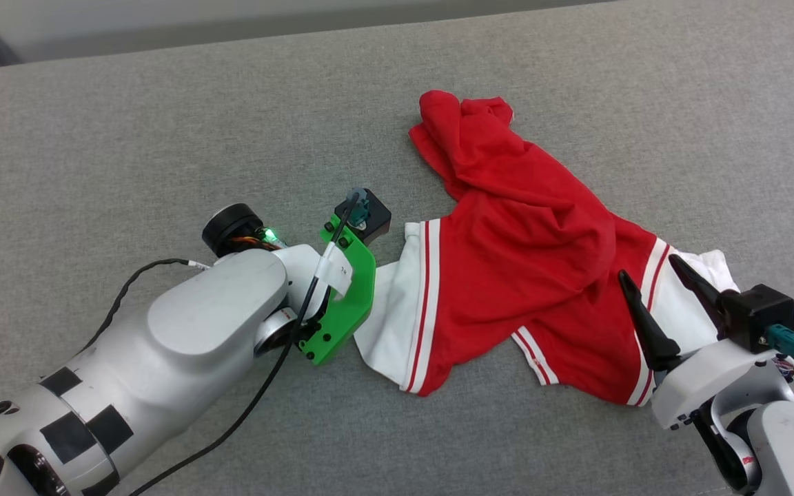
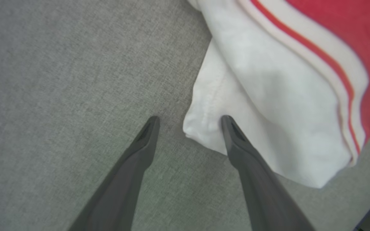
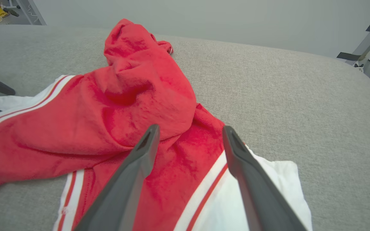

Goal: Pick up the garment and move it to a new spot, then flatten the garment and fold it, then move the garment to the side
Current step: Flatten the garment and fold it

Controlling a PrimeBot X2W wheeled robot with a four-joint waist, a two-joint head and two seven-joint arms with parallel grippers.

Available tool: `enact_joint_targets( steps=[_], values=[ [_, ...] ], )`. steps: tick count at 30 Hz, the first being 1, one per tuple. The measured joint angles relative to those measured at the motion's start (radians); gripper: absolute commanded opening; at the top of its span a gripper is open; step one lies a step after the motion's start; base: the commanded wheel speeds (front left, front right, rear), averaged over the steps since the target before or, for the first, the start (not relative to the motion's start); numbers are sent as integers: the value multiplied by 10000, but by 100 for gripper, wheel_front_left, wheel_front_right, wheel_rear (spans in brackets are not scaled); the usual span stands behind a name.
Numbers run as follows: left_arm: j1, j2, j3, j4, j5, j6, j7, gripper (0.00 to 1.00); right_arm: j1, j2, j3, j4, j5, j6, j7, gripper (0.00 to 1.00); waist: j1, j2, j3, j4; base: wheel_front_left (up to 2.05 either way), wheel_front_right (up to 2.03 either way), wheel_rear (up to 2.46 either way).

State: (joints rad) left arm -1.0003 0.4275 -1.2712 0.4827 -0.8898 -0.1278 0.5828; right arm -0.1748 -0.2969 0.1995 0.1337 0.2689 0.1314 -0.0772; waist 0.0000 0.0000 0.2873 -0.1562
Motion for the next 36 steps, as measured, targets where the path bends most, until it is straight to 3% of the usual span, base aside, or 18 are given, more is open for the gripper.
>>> enact_joint_targets(
  steps=[5, 6, 7, 11, 17, 26, 30, 36],
  values=[
    [104, 123, 115, -272, 422, 0, 742, 100, -136, 109, 63, 341, -10, 0, -244, 100, 0, 0, 285, -259, 0, 0, 0],
    [129, 171, 159, -405, 560, 4, 884, 61, -139, 115, 56, 403, -12, 0, -263, 100, 0, 0, 334, -287, 0, 0, 0],
    [145, 209, 190, -495, 646, 4, 968, 0, -146, 117, 50, 456, -13, 0, -305, 100, 0, 0, 371, -302, 0, 0, 0],
    [218, 251, 153, -809, 811, 0, 769, 0, -245, 157, 17, 608, -84, 0, -347, 100, 0, 0, 440, -228, 0, 0, 0],
    [250, 487, -12, -989, -21, 0, -951, 0, -325, 155, -90, 754, -201, 0, -433, 100, 1, 0, 224, 76, 0, 0, 0],
    [277, 2192, 468, -1419, -566, 12, -2671, 0, 98, 165, -556, 849, -291, 0, -508, 100, 1, 0, -292, 735, 0, 0, 0],
    [645, 2903, 836, -1312, -911, 274, -3187, 0, 125, 169, -616, 782, -303, 0, -504, 100, 1, 0, -426, 1006, 0, 0, 0],
    [1473, 3511, 1333, -384, -1701, 545, -3825, 0, 125, 115, -692, 660, -376, 0, -489, 100, 1, 0, -429, 1123, 0, 0, 0]
  ],
)
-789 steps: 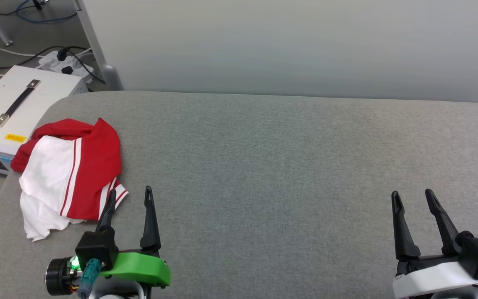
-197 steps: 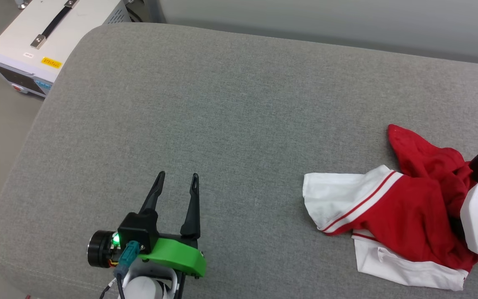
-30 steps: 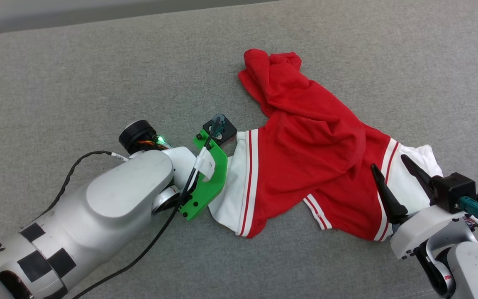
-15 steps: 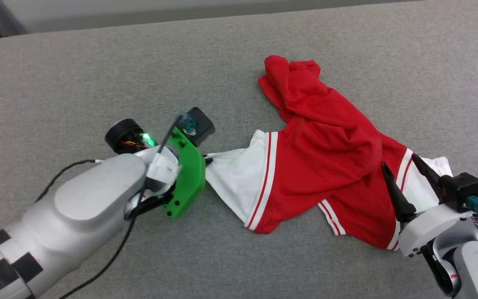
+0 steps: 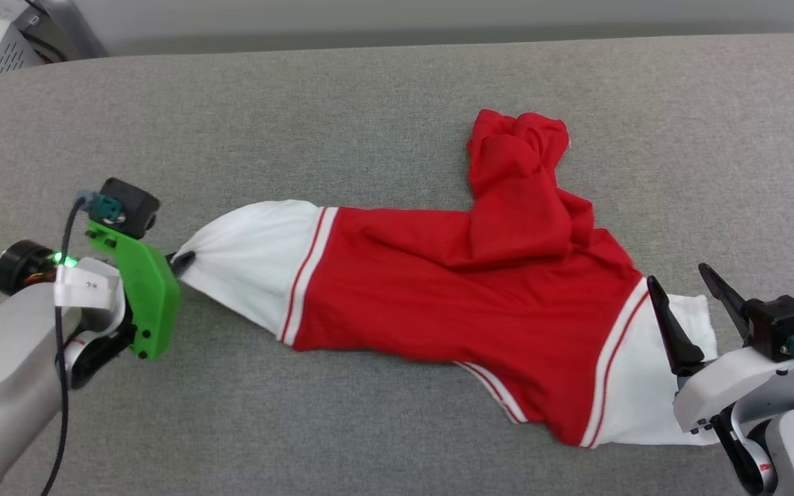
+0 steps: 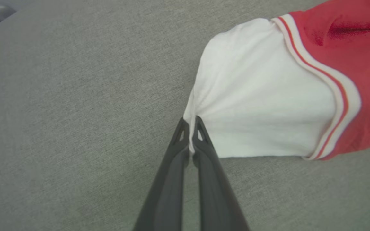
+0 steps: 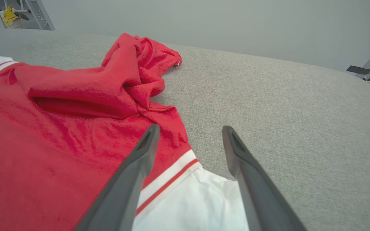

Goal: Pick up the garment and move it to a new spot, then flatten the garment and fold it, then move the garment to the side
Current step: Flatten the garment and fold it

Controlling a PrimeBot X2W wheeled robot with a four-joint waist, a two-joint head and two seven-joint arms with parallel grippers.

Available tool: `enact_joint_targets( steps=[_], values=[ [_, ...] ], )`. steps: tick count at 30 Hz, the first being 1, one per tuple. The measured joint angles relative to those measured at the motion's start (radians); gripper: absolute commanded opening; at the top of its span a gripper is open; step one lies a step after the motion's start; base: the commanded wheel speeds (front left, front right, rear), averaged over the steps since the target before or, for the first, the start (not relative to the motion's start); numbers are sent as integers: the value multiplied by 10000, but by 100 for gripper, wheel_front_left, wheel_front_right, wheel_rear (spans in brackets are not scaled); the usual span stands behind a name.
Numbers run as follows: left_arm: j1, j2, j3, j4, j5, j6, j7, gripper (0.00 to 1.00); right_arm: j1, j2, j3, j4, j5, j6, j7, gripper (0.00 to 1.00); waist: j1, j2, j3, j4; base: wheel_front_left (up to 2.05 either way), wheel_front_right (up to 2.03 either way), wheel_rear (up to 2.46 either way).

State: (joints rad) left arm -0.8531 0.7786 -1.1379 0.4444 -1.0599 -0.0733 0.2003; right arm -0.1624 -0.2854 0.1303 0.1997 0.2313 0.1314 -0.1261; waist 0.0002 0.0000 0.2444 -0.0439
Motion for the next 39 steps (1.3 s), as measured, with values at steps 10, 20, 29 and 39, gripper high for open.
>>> enact_joint_targets(
  steps=[10, 20, 29, 39],
  values=[
    [763, -142, 339, 2629, -577, -38, -1080, 0, 9, -113, -56, -71, -88, 0, 167, 100, -1, 0, 70, -323, 0, 0, 0],
    [885, -1333, 322, 4247, -209, -270, -3471, 100, 73, -464, -253, -581, 180, 0, 451, 100, -1, 0, -332, -191, 0, 0, 0],
    [1401, -1720, 2161, 2403, 1060, 1202, -4564, 100, -555, -1956, 94, -1620, 1264, 0, 1983, 100, -2, 0, -938, 400, 0, 0, 0],
    [5195, -2416, 6151, -2067, 4702, 3396, -4564, 100, -593, -4080, 1584, -2696, 3781, 0, 7055, 100, -2, 0, -1287, 1026, 0, 0, 0]
  ],
)
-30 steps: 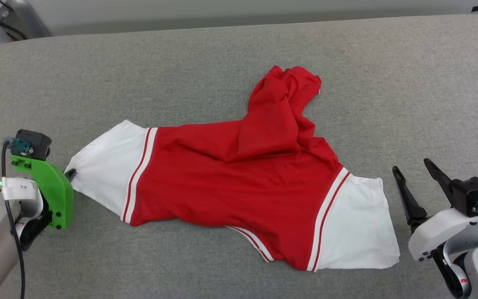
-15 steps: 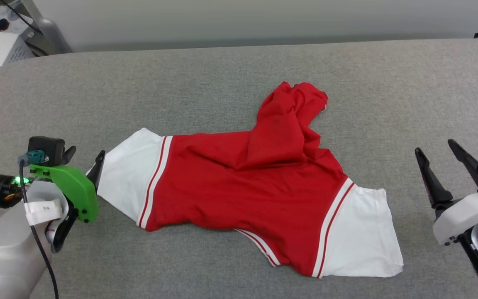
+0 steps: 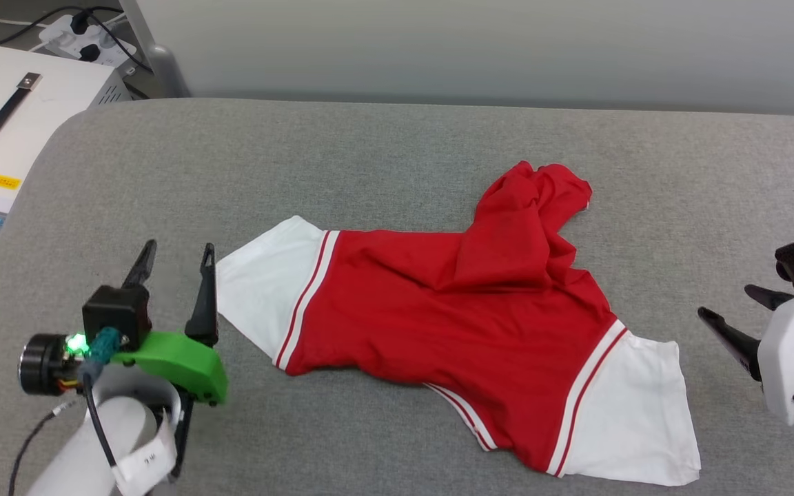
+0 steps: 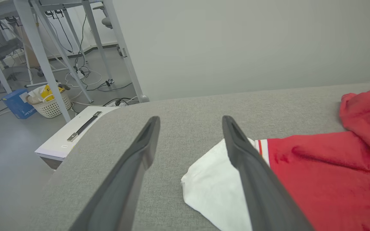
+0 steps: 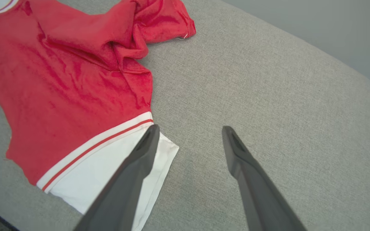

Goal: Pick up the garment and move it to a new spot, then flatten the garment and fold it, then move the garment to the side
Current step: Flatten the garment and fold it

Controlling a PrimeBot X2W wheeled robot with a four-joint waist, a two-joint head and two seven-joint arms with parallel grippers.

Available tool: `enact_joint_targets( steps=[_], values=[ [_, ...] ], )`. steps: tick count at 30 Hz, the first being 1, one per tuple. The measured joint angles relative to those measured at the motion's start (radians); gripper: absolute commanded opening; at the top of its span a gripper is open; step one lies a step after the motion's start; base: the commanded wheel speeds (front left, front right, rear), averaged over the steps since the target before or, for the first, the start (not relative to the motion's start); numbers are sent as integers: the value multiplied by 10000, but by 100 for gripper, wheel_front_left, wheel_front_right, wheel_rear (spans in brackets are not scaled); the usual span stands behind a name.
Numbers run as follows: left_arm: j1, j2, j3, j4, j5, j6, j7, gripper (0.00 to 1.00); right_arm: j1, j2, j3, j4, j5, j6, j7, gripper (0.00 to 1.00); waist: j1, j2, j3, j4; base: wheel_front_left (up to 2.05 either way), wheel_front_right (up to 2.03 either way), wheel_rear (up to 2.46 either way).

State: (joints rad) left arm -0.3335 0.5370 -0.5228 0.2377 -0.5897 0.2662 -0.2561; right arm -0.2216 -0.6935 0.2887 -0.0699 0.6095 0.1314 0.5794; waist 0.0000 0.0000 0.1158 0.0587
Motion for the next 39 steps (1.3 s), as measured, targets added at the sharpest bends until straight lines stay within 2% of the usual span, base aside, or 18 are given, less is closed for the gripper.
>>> enact_joint_targets(
  steps=[4, 10, 19, 24, 25, 26, 31, 39],
  values=[
    [1271, -773, 1055, -1062, 1018, 136, 2, 100, -12, -345, 226, -109, 499, 0, 1120, 100, 0, 0, 92, 63, 0, 0, 0],
    [2328, -1971, 2360, -1699, 2044, -272, 0, 100, -84, -238, 497, 441, 796, 0, 1912, 100, 0, 0, 358, 241, 0, 0, 0],
    [2654, -3400, 3877, -1910, 3166, -1233, 0, 100, -360, 525, 1185, 2336, 1003, 0, 1442, 100, 0, 0, 843, 608, 0, 0, 0],
    [2680, -3979, 4460, -1870, 3695, -1712, 0, 100, -360, 596, 1492, 2924, 1152, -4, 836, 100, 0, 0, 1023, 816, 0, 0, 0],
    [2688, -4057, 4550, -1847, 3745, -1785, 0, 100, -360, 593, 1509, 2987, 1164, -4, 717, 44, 0, 0, 1039, 833, 0, 0, 0],
    [2695, -4136, 4669, -1802, 3810, -1896, 0, 100, -363, 564, 1530, 3053, 1164, -4, 552, 0, 0, 0, 1048, 846, 0, 0, 0],
    [2701, -4401, 5022, -1674, 4207, -2318, 0, 100, -800, 334, 1436, 3369, 1413, 10, -186, 0, 0, 0, 968, 833, 0, 0, 0],
    [2684, -4684, 5095, -1613, 4556, -2711, 0, 100, -2499, -339, 1116, 4245, 1473, 8, 48, 0, 0, 0, 1047, 998, 0, 0, 0]
  ],
)
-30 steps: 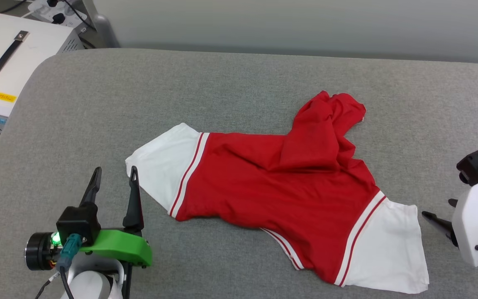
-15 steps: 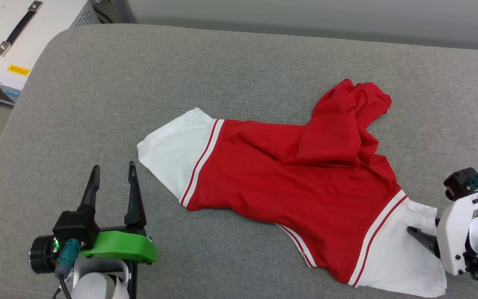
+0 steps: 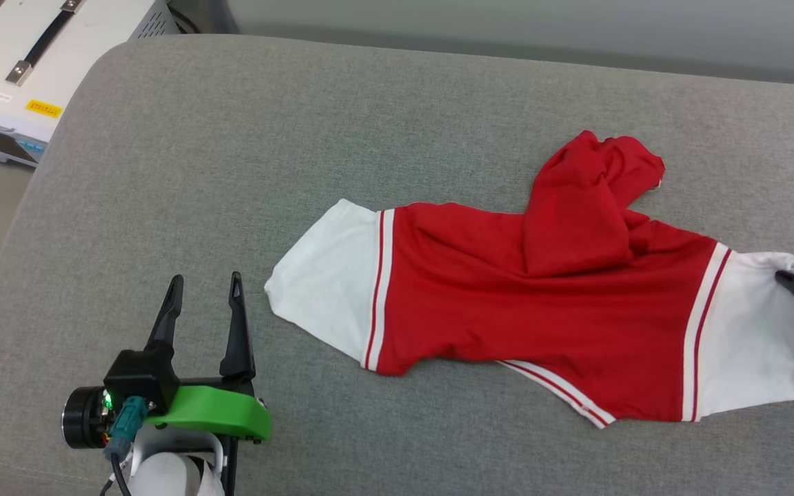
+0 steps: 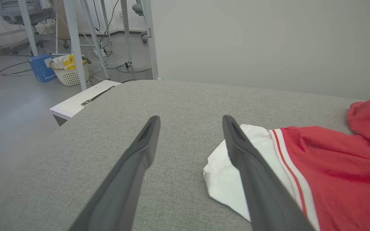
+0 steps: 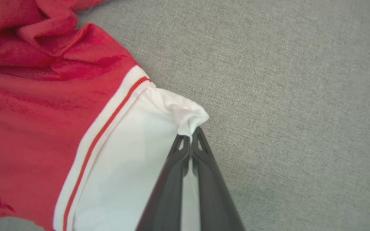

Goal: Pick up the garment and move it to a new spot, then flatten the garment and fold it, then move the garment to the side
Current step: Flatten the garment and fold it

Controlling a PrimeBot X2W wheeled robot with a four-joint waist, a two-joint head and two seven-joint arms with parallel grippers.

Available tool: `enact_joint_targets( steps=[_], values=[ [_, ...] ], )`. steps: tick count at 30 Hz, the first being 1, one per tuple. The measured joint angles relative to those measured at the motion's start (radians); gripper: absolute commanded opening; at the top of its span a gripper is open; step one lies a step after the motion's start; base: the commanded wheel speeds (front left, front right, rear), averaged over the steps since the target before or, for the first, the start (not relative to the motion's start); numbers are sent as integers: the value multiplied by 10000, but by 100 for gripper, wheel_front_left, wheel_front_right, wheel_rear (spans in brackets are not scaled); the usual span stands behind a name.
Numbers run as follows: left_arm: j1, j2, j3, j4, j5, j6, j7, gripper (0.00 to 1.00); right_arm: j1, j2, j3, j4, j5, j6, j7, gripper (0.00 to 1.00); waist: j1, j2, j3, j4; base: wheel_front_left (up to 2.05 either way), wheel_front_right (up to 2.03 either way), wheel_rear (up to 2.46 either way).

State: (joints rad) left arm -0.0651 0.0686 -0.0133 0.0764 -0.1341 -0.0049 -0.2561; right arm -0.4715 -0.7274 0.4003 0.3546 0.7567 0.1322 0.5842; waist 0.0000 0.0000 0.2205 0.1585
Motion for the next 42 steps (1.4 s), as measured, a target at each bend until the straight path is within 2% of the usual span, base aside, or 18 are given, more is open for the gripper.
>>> enact_joint_targets(
  steps=[5, 9, 10, 11, 12, 17, 22, 26, 29, 32, 35, 38, 42],
  values=[
    [-76, -59, 15, 61, 117, -119, 0, 100, -1203, 163, 54, 1166, -161, 0, -77, 0, 0, 0, 207, 108, 0, 0, 0],
    [-172, -81, 50, 92, 203, -176, 0, 100, -1685, 727, 420, 2243, -318, -2, -393, 0, 0, 0, 357, 144, 0, 0, 0],
    [-195, -88, 56, 107, 205, -176, 0, 100, -1698, 851, 512, 2428, -318, -2, -485, 20, 0, 0, 373, 139, 0, 0, 0],
    [-214, -90, 61, 123, 211, -176, 0, 100, -1698, 984, 610, 2644, -313, -2, -663, 64, 0, 0, 376, 128, 0, 0, 0],
    [-225, -98, 77, 127, 215, -176, 0, 100, -1700, 1089, 648, 2823, -286, -4, -867, 100, 0, 0, 366, 112, 0, 0, 0],
    [-213, -109, 146, 178, 267, -174, 0, 100, -1714, 953, 934, 2941, -215, -4, -2178, 100, 0, 0, 184, -15, 0, 0, 0],
    [-164, -115, 267, 173, 322, -176, 0, 100, -1715, 188, 878, 2380, -201, -4, -3691, 100, 0, 1, -107, -177, 0, 0, 0],
    [-12, -117, 337, 121, 380, -188, 2, 100, -1694, -435, 740, 1618, 98, -4, -3898, 100, 0, 0, -275, -328, 0, 0, 0],
    [31, -123, 353, 84, 380, -190, 0, 100, -1587, -886, 800, 851, 451, -4, -3164, 100, 0, 0, -337, -431, 0, 0, 0],
    [31, -127, 366, 42, 382, -232, 0, 100, -1283, -1381, 928, -33, 938, -4, -1710, 100, 0, 0, -320, -490, 0, 0, 0],
    [30, -127, 353, 12, 382, -234, 0, 100, -946, -1680, 932, -387, 1411, -4, -184, 100, 0, 0, -239, -490, 0, 0, 0],
    [25, -128, 286, 0, 380, -259, 0, 100, -639, -1766, 853, -447, 1647, -4, 991, 100, 0, 0, -123, -462, 0, 0, 0],
    [5, -128, 171, 0, 376, -261, 0, 100, -401, -1557, 600, -201, 1524, -4, 1639, 100, 0, 0, 85, -378, 0, 0, 0]
  ],
)
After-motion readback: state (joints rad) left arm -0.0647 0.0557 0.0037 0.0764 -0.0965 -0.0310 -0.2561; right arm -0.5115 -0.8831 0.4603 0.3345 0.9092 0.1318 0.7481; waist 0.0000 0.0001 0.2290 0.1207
